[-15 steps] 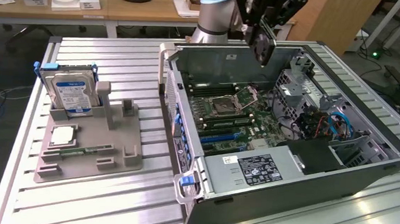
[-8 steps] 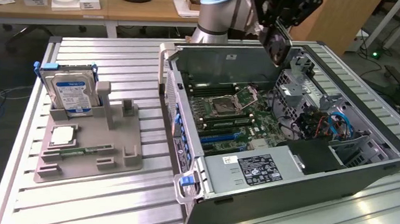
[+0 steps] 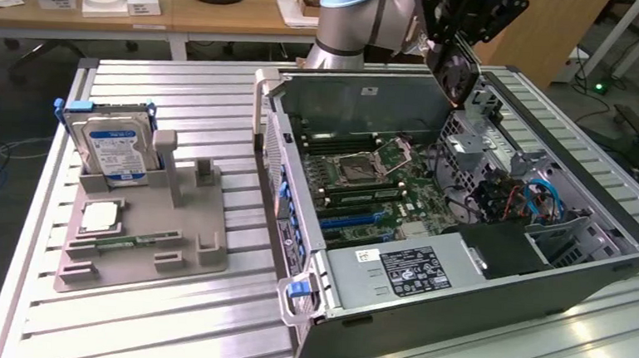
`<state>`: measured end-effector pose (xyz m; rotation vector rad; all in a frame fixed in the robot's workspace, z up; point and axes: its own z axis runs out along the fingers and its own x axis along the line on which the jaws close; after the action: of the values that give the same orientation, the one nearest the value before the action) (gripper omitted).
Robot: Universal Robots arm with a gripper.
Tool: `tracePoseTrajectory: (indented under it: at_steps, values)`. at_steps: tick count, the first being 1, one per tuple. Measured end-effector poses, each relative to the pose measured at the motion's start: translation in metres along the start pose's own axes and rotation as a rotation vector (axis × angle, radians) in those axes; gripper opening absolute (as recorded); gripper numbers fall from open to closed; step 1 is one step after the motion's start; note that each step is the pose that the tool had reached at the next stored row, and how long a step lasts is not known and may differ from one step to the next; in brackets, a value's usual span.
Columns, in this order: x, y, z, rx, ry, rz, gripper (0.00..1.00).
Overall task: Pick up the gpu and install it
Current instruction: 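Pick up the gpu and move the gpu toward the slot, then insert the gpu into the slot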
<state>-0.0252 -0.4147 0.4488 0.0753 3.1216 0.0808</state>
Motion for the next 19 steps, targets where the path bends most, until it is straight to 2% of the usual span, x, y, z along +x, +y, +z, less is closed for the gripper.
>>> tracePoseTrajectory:
  at_steps: [15,19]
  values:
    - [0.0,0.0,0.0,-0.0011,0.0,-0.001,0.28]
    - [0.0,0.0,0.0,-0.0015,0.001,-0.019,0.28]
